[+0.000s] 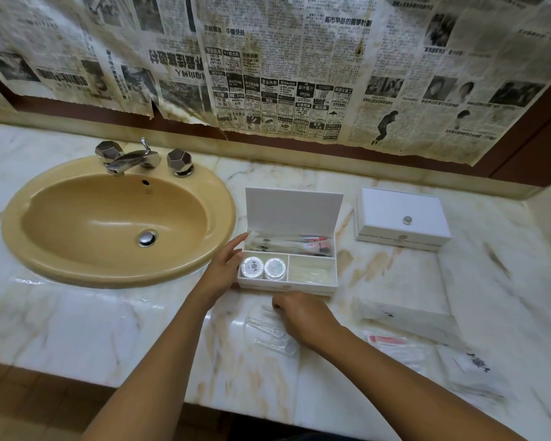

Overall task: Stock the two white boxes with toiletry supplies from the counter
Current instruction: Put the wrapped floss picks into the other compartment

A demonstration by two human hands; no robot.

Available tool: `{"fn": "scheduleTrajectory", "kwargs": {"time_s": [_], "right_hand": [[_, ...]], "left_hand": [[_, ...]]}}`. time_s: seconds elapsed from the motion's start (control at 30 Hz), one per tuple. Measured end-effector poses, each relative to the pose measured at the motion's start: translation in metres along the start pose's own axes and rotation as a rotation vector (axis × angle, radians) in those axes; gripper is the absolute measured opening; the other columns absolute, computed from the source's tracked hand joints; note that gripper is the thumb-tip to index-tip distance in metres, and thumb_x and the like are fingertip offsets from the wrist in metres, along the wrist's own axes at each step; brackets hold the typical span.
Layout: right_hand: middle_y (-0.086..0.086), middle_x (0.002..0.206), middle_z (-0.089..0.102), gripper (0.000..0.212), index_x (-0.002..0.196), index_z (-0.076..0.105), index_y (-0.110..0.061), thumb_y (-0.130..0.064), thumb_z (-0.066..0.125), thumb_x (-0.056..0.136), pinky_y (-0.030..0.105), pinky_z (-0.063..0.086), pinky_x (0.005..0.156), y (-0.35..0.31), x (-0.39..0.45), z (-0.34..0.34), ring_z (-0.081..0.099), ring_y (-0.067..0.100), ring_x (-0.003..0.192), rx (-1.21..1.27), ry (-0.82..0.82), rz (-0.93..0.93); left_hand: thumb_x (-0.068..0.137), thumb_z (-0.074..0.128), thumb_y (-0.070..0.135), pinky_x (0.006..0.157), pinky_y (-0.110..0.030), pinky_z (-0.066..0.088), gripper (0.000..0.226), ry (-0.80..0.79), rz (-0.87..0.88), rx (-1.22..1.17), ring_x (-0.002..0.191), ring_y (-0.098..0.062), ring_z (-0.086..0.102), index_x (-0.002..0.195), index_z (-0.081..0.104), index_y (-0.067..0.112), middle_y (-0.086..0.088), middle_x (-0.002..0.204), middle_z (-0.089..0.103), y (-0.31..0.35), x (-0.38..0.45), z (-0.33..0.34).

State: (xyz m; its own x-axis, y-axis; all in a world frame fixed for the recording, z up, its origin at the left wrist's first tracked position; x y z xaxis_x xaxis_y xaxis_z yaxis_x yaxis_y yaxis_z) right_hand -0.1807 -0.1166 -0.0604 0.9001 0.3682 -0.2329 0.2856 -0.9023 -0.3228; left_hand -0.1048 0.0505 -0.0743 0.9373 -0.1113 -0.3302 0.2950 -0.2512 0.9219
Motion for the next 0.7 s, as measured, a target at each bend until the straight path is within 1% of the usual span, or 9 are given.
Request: {"fn": "scheduleTrajectory", "kwargs": {"time_s": [0.07,0.1,0.17,0.2,0.3,0.43,0.5,0.6,0.7], "right_hand": [[0.007,0.088,0.063,0.014,0.079,0.049,-0.017,-0.005,0.049,0.086,0.032,0.033,0.057,-0.002,0.002,-0.007,0.058,0.03,0.082,0.043,0.06,0.01],[0.007,0.091,0.065,0.01,0.085,0.053,-0.017,-0.009,0.048,0.09,0.033,0.037,0.06,-0.003,0.003,-0.011,0.06,0.03,0.084,0.064,0.1,0.011],[0.007,0.096,0.066,0.014,0.097,0.059,-0.016,-0.017,0.046,0.094,0.036,0.043,0.066,-0.005,0.004,-0.02,0.06,0.031,0.087,0.092,0.165,0.012],[0.007,0.095,0.066,0.016,0.098,0.06,-0.015,-0.018,0.045,0.094,0.037,0.044,0.068,-0.005,0.005,-0.025,0.06,0.031,0.086,0.105,0.192,0.007],[0.006,0.086,0.064,0.013,0.088,0.06,-0.011,-0.016,0.049,0.09,0.039,0.047,0.066,-0.002,0.007,-0.04,0.058,0.029,0.079,0.144,0.294,0.005],[0.007,0.081,0.061,0.008,0.079,0.061,-0.007,-0.007,0.054,0.083,0.035,0.043,0.06,0.013,0.014,-0.057,0.057,0.026,0.074,0.18,0.381,0.098],[0.008,0.085,0.061,0.01,0.079,0.062,-0.005,-0.003,0.052,0.083,0.031,0.041,0.06,0.023,0.017,-0.062,0.057,0.026,0.077,0.148,0.376,0.172],[0.009,0.091,0.059,0.015,0.083,0.063,-0.005,0.0,0.049,0.085,0.028,0.042,0.063,0.036,0.02,-0.059,0.058,0.027,0.082,0.05,0.266,0.27],[0.008,0.078,0.053,0.018,0.074,0.057,-0.008,0.005,0.047,0.082,0.024,0.036,0.056,0.041,0.02,-0.049,0.055,0.027,0.072,0.042,0.139,0.338]], "left_hand": [[0.103,0.04,0.022,0.082,-0.011,0.037,0.04,0.002,-0.005,-0.01,0.097,0.003,0.051,0.135,0.049,0.046,0.006,0.117,0.056,0.0,0.0,0.0],[0.103,0.041,0.023,0.082,-0.011,0.037,0.04,0.004,-0.005,-0.007,0.097,0.004,0.051,0.134,0.049,0.046,0.006,0.116,0.055,0.0,0.0,0.0],[0.103,0.043,0.025,0.081,-0.012,0.037,0.04,0.004,-0.001,-0.002,0.099,0.004,0.051,0.135,0.049,0.048,0.006,0.12,0.055,0.0,0.0,0.0],[0.103,0.044,0.026,0.081,-0.012,0.038,0.04,0.003,0.001,0.002,0.101,0.003,0.051,0.134,0.048,0.049,0.006,0.12,0.056,-0.001,0.0,-0.001],[0.103,0.045,0.026,0.078,-0.011,0.039,0.039,-0.001,0.012,0.016,0.099,-0.004,0.053,0.133,0.047,0.051,0.008,0.114,0.057,0.0,-0.001,-0.001],[0.103,0.046,0.026,0.08,-0.011,0.04,0.039,-0.001,0.026,0.03,0.098,-0.004,0.055,0.133,0.046,0.05,0.003,0.118,0.058,0.0,-0.001,-0.001],[0.103,0.046,0.026,0.079,-0.011,0.039,0.039,-0.004,0.022,0.025,0.097,-0.007,0.052,0.133,0.046,0.05,0.003,0.116,0.058,-0.001,-0.001,-0.001],[0.103,0.045,0.027,0.08,-0.012,0.039,0.038,-0.007,0.019,0.027,0.098,-0.006,0.051,0.133,0.046,0.05,0.005,0.113,0.056,0.0,-0.001,-0.001],[0.103,0.045,0.027,0.08,-0.012,0.039,0.038,-0.007,0.017,0.032,0.096,0.0,0.053,0.132,0.046,0.051,0.006,0.113,0.057,0.001,-0.002,-0.001]]}}
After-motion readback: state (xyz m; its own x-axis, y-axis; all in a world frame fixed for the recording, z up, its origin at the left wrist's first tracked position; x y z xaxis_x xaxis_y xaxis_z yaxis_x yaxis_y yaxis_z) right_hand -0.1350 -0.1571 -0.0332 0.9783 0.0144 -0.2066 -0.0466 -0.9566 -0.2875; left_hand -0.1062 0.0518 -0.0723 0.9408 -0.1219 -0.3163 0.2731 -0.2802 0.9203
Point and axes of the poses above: each hand's wrist, its own x-axis towards the middle knuckle, its own z-axis out of the palm, y = z × x, the point moved 3 cm from there along x, towards the middle knuckle
